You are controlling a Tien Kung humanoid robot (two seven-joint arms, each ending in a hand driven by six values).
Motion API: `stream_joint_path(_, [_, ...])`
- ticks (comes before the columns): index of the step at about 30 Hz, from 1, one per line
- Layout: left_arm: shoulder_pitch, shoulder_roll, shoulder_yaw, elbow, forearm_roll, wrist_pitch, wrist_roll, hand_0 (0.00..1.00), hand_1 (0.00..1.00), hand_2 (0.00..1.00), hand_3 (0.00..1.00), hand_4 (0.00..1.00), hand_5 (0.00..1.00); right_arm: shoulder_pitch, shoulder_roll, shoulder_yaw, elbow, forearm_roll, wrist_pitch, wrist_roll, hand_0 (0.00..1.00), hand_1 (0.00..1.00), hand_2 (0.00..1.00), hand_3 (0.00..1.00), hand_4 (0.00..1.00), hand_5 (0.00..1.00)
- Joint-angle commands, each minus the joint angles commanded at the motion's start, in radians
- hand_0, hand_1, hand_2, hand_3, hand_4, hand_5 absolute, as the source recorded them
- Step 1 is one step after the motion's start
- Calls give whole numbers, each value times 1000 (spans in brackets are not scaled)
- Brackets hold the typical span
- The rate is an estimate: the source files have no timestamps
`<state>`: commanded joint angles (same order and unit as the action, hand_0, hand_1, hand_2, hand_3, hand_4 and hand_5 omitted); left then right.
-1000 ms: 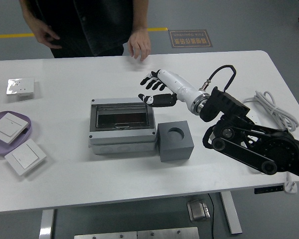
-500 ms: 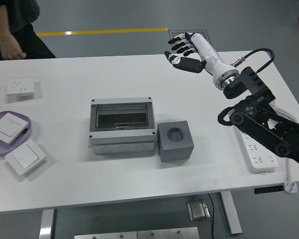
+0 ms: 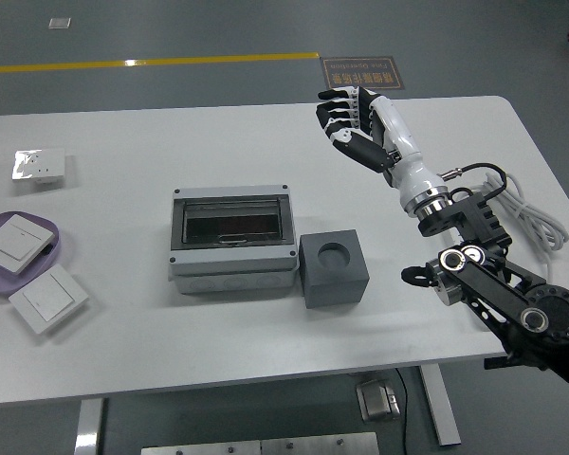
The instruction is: Pick up the cylinder from the cube,place it in the box,flap close box
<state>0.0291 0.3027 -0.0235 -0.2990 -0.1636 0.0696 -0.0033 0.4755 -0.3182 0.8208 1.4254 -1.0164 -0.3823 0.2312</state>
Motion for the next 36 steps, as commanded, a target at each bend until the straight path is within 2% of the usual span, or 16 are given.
stream_joint_path(1, [0,0,0,0,0,0,0,614,629,615,648,743,302,-9,-1,2,3,17,2,20,622,600,605,634,667,97])
stream_joint_path(6, [0,0,-6,-1,7,0,0,614,629,615,648,743,302,-100,-12,35,27,128,7,131,622,600,605,634,667,97])
stream_joint_path(7, [-1,0,-9,-1,9,0,0,614,629,614,646,739,296,-115,-14,42,31,142,6,142,635,589,600,621,677,69])
stream_joint_path(10, [0,-1,-14,-1,12,0,0,614,629,614,646,739,296,-160,-17,67,37,167,4,162,635,589,600,621,677,69])
stream_joint_path(13, [-1,-1,-15,-1,11,0,0,614,629,612,644,731,288,-186,-22,86,30,172,3,165,630,583,595,617,691,71])
stream_joint_path(18, [-15,5,-18,-3,23,-1,2,614,629,612,644,731,288,-198,-41,114,-31,134,7,142,630,583,595,617,691,71])
stream_joint_path(23, [-19,19,-16,-2,28,0,2,614,629,611,642,717,274,-201,-66,120,-34,119,9,135,624,588,596,613,689,60])
stream_joint_path(31, [-18,11,-19,-2,39,4,-3,613,628,608,638,716,273,-226,-42,137,-14,105,7,146,620,577,599,604,703,57])
stream_joint_path(36, [-17,10,-28,-2,43,4,-2,613,628,608,638,716,273,-240,-42,136,-8,116,7,152,620,577,599,604,703,57])
